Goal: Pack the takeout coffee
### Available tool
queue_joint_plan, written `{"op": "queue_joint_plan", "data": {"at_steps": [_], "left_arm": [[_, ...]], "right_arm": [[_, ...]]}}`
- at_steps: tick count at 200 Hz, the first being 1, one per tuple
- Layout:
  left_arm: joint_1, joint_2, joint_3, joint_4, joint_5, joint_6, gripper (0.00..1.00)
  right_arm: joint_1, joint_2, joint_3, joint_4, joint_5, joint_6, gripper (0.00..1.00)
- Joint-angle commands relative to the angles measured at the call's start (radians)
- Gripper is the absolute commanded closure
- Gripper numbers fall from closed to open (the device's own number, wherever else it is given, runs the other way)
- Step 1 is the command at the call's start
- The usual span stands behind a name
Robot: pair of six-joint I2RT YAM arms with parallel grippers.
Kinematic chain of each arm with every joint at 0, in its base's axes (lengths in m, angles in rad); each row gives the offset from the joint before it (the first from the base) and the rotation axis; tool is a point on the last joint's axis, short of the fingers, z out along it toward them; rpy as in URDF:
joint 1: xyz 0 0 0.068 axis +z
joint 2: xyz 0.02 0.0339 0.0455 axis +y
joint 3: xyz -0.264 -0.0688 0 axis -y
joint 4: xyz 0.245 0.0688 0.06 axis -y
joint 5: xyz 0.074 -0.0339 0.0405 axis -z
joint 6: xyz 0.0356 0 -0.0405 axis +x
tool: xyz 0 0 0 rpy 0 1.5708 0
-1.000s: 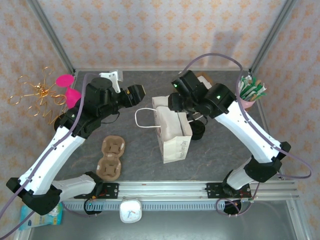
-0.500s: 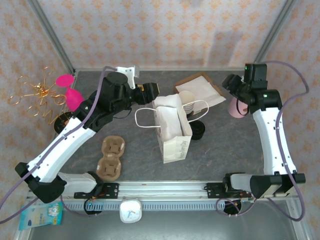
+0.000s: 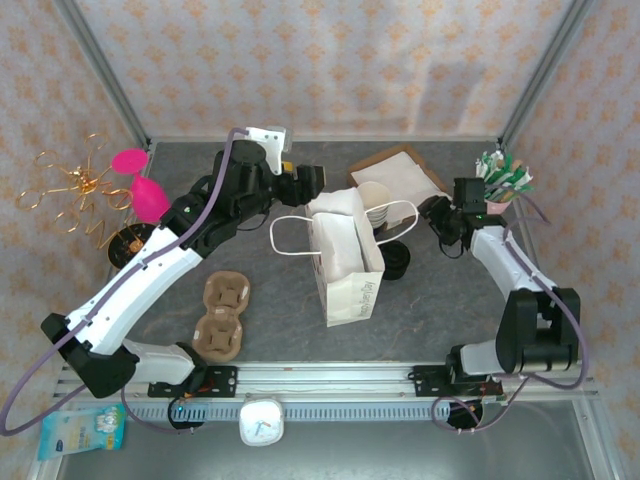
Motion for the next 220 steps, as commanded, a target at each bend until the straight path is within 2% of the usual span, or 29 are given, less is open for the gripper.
{"op": "queue_joint_plan", "data": {"at_steps": [1, 51, 85, 98, 120, 163, 220], "left_arm": [[-0.005, -0.002, 0.007, 0.050, -0.045, 0.047, 0.23], [-0.005, -0.007, 0.002, 0.052, -0.074, 0.081, 0.22], [-0.005, -0.003, 0.001, 0.041, -0.094, 0.093, 0.22], [-0.004, -0.006, -0.003, 0.043, -0.103, 0.094, 0.22], [-0.003, -0.009, -0.005, 0.047, -0.100, 0.095, 0.21], [-0.003, -0.003, -0.001, 0.048, -0.108, 0.094, 0.20], [-0.002, -0.007, 0.001, 0.041, -0.108, 0.096, 0.20]], "right_arm": [[0.012, 0.049, -0.002, 0.164, 0.048, 0.088, 0.40], [0.039, 0.174, 0.034, 0.222, 0.103, 0.145, 0.44], [0.039, 0.236, 0.044, 0.259, 0.106, 0.168, 0.52], [0.041, 0.243, 0.048, 0.271, 0.113, 0.172, 0.58], [0.041, 0.240, 0.062, 0.261, 0.137, 0.158, 0.60], [0.038, 0.263, 0.082, 0.261, 0.129, 0.155, 0.74], [0.031, 0.279, 0.111, 0.248, 0.109, 0.155, 0.78]]}}
